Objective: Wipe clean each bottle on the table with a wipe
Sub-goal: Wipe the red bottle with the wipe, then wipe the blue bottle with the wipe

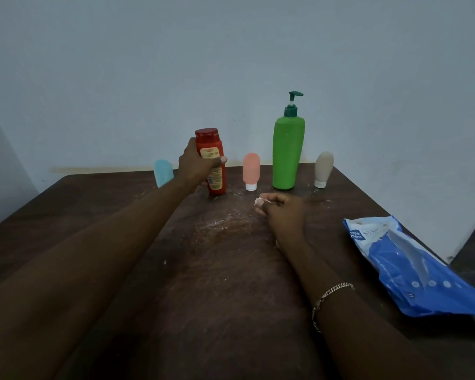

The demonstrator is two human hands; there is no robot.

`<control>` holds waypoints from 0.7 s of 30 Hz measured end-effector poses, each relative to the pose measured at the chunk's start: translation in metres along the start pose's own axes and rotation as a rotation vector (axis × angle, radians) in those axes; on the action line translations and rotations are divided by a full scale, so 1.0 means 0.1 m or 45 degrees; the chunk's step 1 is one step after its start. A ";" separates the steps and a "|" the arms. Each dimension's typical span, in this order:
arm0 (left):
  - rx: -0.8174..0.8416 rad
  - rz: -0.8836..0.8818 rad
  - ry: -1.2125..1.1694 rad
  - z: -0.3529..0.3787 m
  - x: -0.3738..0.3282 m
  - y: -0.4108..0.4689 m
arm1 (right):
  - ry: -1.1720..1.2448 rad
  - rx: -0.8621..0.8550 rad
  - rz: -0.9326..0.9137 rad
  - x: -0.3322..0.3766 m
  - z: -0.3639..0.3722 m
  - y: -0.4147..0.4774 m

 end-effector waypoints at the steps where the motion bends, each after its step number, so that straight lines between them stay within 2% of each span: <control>1: 0.006 0.002 0.019 0.01 0.00 0.02 | -0.023 0.005 -0.007 0.00 0.00 0.00; 15: 0.045 0.000 0.110 0.10 -0.01 0.09 | -0.144 0.054 -0.029 0.02 0.02 -0.02; 19: 0.079 -0.066 0.142 0.03 -0.03 -0.03 | -0.147 0.071 -0.027 0.00 0.03 -0.01; 21: 0.032 -0.024 0.230 -0.06 -0.07 -0.17 | -0.156 0.096 -0.036 0.01 0.04 -0.02</control>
Point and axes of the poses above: each hand's wrist, its own y-axis towards the middle knuckle, its own z-axis out of the palm, x = y × z, the point moved 7 cm from there along y, towards the middle knuckle, and after that the axes turned 5 degrees about y, right-handed, at the moved point
